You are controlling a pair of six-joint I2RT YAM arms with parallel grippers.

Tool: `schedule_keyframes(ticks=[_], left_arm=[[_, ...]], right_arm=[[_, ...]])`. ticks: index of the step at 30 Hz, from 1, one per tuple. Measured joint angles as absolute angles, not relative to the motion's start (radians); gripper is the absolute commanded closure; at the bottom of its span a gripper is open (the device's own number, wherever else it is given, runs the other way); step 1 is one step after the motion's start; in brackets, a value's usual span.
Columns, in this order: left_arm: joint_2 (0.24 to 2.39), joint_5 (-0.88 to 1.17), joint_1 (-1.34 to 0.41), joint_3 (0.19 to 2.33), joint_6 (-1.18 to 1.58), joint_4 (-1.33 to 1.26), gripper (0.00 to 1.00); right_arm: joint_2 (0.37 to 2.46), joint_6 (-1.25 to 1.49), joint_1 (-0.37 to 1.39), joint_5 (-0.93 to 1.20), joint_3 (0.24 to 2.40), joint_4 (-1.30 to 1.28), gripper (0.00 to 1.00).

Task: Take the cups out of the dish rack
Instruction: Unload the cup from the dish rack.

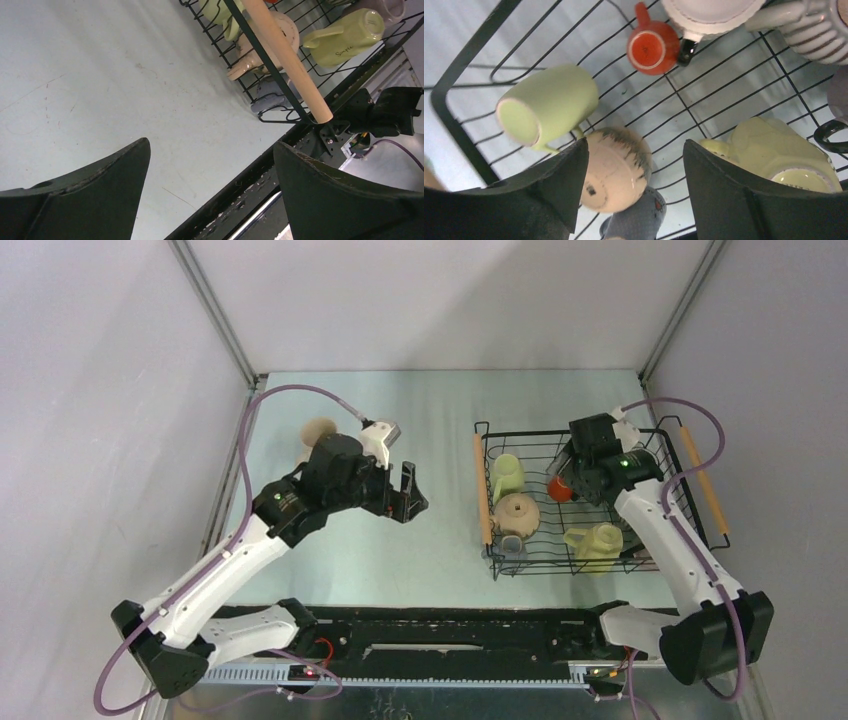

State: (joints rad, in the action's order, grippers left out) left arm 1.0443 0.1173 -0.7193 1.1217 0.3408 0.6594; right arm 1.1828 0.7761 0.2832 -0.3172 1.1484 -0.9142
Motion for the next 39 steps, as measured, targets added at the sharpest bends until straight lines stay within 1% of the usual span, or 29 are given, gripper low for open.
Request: schedule_keyframes(ticks=[3, 9, 18, 21, 28, 34, 39], left_arm=[[1.032, 0.13, -0.724, 1.106, 0.341, 0.64, 0.0], [1.022, 0.143, -0.734, 1.052, 0.346, 0.601, 0.0], [1.021, 0.154, -0.738, 1.013, 0.35, 0.535, 0.0], [1.02, 0.154, -0.738, 0.997, 0.348, 0.515, 0.0], [1.006, 0.149, -0.738, 0.965, 0.334, 0.489, 0.0], [0.987, 0.142, -0.738, 0.944, 0.322, 0.487, 0.0], [0.985, 0.142, -0.738, 0.942, 0.319, 0.487, 0.0]], right_arm=[[1.216, 0.82, 0.257, -0.347, 1.117, -0.892, 0.34], [1.245, 0.863, 0.192, -0.377, 1.048, -0.836, 0.41], [1.271, 0.858, 0.098, -0.379, 1.008, -0.737, 0.44], [1.305, 0.85, 0.088, -0.376, 1.008, -0.705, 0.47], [1.373, 0.833, 0.084, -0.363, 1.008, -0.655, 0.49], [1.419, 0.828, 0.079, -0.363, 1.008, -0.621, 0.55], [1.454, 0.824, 0.079, -0.368, 1.003, -0.603, 0.58]])
